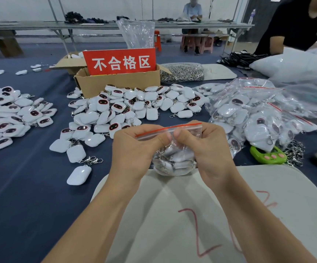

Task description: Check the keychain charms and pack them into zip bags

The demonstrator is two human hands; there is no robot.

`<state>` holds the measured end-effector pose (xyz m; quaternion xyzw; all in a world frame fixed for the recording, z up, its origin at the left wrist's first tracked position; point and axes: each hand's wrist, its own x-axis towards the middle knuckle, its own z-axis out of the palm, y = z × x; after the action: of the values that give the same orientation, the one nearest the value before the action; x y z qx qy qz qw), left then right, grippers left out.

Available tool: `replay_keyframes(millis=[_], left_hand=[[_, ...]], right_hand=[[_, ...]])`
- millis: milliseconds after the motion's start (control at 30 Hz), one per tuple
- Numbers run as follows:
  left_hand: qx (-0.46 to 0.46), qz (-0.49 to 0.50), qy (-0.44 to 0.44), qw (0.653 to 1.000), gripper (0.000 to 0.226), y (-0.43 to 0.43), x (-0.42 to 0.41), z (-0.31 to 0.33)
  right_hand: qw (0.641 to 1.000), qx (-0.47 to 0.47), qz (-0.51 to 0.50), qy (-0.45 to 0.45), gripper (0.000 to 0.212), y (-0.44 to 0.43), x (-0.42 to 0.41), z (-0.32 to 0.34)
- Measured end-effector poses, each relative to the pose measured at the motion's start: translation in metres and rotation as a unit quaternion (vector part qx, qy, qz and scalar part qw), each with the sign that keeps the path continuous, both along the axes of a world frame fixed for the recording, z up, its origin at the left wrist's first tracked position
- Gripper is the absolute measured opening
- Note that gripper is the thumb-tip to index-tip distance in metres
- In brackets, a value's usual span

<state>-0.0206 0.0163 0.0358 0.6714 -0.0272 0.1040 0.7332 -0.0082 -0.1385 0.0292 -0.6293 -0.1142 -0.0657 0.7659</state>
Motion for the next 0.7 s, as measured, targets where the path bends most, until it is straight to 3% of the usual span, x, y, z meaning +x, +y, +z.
replay_keyframes(millis=[100,267,400,700], left_hand=[[-0.009,-0.005,0.009,1.0,0.017,-0.001,-0.001,0.0],[-0.025,0.003,0.036,0.999,0.015,-0.005,-0.002,0.001],[-0.01,0.031,0.017,0.999,0.021,-0.009,-0.004,0.001],[-0.001,0.008,0.057,0.998,0.009,0.004,0.002,0.0]], right_hand=[[1.0,0.003,-0.003,-0.003,0.022,0.001,0.0,0.0],[1.0,0.002,-0.017,-0.008,0.007,0.003,0.0,-0.002],[1.0,-0.001,-0.013,-0.01,0.01,0.004,0.001,-0.004],[0.997,0.036,0.011,0.072,0.016,-0.005,0.002,-0.003]])
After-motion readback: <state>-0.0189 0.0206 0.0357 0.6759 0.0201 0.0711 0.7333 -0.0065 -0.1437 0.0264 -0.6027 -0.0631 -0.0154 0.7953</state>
